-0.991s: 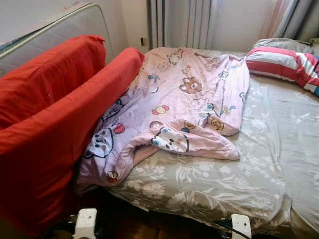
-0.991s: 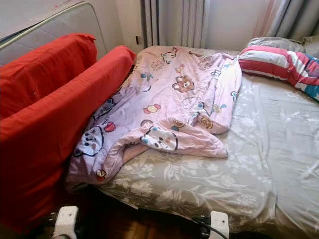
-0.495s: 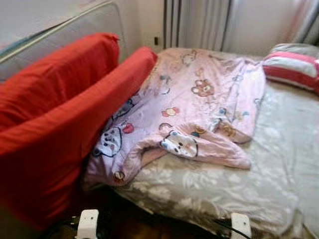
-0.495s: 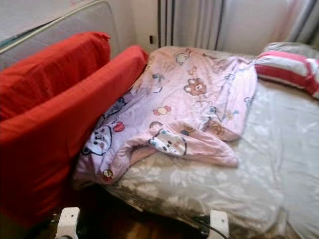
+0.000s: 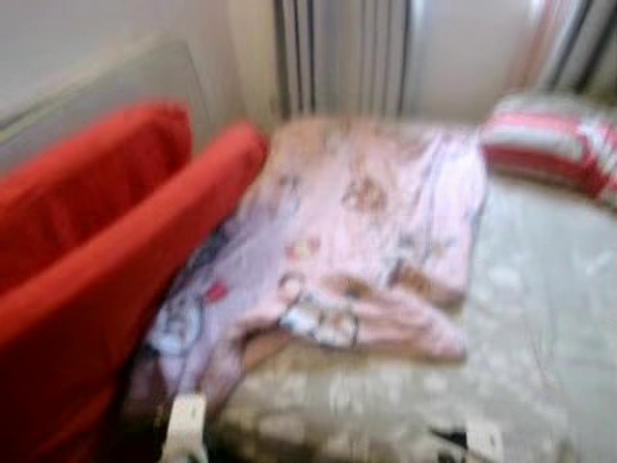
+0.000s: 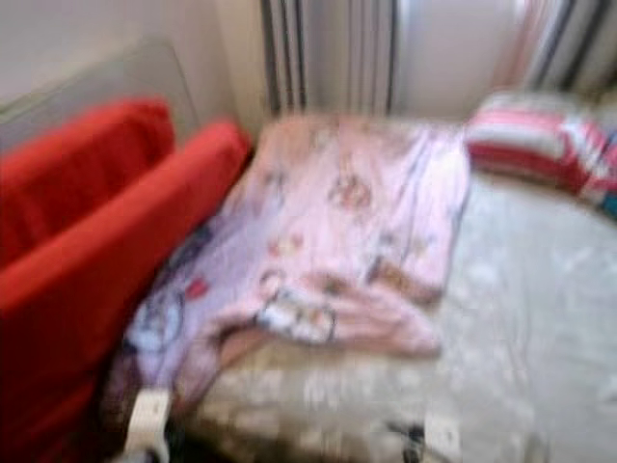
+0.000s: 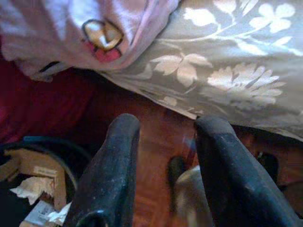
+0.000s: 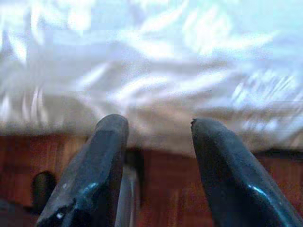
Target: Clean up the room
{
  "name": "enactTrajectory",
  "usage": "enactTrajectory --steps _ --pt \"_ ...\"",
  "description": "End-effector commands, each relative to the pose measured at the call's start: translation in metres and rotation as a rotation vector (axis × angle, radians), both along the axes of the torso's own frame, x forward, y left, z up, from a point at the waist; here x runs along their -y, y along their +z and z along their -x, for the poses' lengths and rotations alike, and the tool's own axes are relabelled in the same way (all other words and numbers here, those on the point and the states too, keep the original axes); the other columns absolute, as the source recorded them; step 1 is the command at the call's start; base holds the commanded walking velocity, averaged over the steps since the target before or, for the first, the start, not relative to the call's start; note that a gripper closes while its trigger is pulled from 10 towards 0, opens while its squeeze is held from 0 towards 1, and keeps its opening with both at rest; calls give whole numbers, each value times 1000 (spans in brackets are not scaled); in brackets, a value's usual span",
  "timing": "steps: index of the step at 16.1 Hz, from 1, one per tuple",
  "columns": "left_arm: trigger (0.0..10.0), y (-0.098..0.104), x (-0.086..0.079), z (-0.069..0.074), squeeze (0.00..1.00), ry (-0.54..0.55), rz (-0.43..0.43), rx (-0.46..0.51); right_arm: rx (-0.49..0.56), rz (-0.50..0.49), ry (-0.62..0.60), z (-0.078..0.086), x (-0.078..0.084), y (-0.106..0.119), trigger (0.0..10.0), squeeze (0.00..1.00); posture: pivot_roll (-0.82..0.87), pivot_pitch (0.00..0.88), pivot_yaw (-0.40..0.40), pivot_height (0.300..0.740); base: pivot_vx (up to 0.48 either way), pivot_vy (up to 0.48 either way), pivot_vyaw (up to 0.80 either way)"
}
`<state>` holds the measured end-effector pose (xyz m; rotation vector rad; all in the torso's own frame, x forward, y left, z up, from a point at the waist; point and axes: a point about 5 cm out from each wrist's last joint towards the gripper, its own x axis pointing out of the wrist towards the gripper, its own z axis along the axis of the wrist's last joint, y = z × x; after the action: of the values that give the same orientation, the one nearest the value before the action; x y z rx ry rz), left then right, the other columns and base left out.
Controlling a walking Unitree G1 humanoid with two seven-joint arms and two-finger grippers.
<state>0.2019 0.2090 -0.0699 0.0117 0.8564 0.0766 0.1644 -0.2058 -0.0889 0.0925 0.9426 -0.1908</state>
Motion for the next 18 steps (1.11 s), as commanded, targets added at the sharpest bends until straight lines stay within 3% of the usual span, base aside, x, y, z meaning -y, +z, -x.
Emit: enactTrajectory --steps 1,9,15,16,17,18 --pt "10000 -1 -15 7 0 19 -34 -29 5 -38 10 -3 -15 -1 10000 0 87 72 30 740 315 0 0" --pt "10000 11 -19 -10 0 9 -48 61 49 -31 -26 -4 -14 1 10000 0 89 75 30 740 36 0 -338" --pt "10000 54 -14 -65 0 -5 -41 342 195 -9 -53 -11 -10 9 10000 0 81 89 24 740 0 0 0" --pt "10000 57 -13 -69 0 -7 -37 362 204 -6 -52 -12 -10 10 10000 0 81 90 23 740 0 0 0" --pt "10000 67 -9 -78 0 -21 -24 427 286 8 -50 -32 -6 22 10000 0 77 91 24 740 0 0 0" --pt "10000 71 -7 -82 0 -28 -18 458 396 25 -50 -72 1 48 10000 0 74 92 22 740 0 0 0"
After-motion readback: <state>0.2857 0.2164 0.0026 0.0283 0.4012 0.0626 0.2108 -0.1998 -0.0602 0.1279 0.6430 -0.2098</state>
